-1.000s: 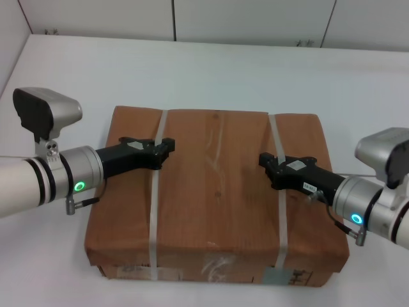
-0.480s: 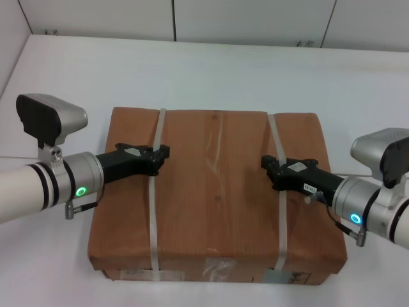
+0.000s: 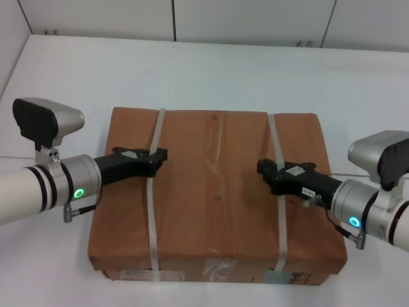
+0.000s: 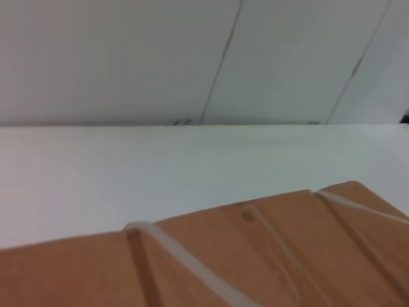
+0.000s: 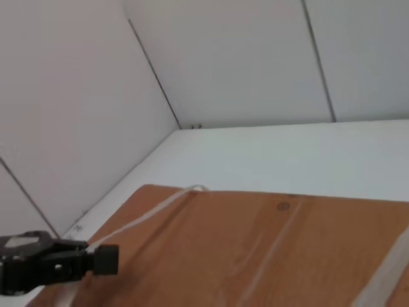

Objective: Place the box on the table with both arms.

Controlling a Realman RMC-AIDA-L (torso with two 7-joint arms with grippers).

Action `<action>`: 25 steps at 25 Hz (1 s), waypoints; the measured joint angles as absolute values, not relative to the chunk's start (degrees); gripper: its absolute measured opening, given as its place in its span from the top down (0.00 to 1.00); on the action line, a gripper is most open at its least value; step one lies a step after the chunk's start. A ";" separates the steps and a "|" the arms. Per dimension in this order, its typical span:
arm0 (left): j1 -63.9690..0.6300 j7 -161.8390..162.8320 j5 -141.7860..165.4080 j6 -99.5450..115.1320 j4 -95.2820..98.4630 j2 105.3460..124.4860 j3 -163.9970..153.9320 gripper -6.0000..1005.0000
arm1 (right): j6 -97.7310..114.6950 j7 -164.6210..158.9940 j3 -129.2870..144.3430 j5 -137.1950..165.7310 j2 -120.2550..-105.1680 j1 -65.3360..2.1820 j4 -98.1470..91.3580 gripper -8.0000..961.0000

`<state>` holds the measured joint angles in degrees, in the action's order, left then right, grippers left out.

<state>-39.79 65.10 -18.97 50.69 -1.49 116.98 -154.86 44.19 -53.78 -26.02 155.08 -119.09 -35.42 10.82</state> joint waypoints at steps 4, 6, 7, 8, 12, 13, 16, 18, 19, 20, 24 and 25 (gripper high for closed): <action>-39.74 65.24 -18.94 50.24 -1.47 116.98 -154.86 0.87 | 43.38 -53.82 -26.13 154.86 -119.09 -35.23 10.83 0.92; -39.59 64.67 -18.92 50.27 -1.44 116.98 -154.87 0.84 | 42.18 -53.86 -26.83 154.60 -119.09 -34.89 11.06 0.91; -39.48 64.29 -18.92 50.27 -1.44 116.98 -154.86 0.82 | 41.78 -53.88 -27.15 154.54 -119.09 -34.71 11.23 0.91; -39.35 64.03 -18.91 50.26 -1.43 116.98 -154.86 0.80 | 41.63 -53.94 -27.38 154.51 -119.09 -34.58 11.33 0.86; -38.71 63.65 -18.95 50.29 -1.41 116.96 -154.87 0.70 | 41.40 -54.16 -28.47 154.48 -119.09 -34.02 11.43 0.66; -38.69 63.64 -19.06 50.29 -1.40 116.95 -154.87 0.66 | 41.39 -54.17 -28.87 154.48 -119.09 -33.72 11.42 0.58; -38.61 63.61 -19.25 50.29 -1.40 116.88 -154.71 0.52 | 41.37 -54.18 -30.24 154.48 -119.09 -32.91 11.20 0.36; -38.60 63.58 -19.35 50.22 -1.49 116.82 -154.47 0.46 | 41.36 -54.05 -31.17 154.48 -119.09 -32.42 11.06 0.28; -38.59 63.57 -19.42 50.18 -1.56 116.82 -154.40 0.42 | 41.37 -53.89 -31.66 154.48 -119.09 -32.19 11.03 0.23; -38.57 63.57 -19.53 50.22 -1.71 116.81 -154.34 0.39 | 41.43 -53.68 -32.19 154.49 -119.09 -31.97 11.00 0.19; -38.00 63.54 -20.97 52.19 -2.10 116.58 -154.27 0.27 | 42.35 -53.11 -33.84 154.49 -119.09 -31.29 10.82 0.17; -37.76 63.51 -21.49 53.28 -2.31 116.53 -154.26 0.24 | 42.85 -53.08 -34.08 154.51 -119.09 -31.22 10.63 0.16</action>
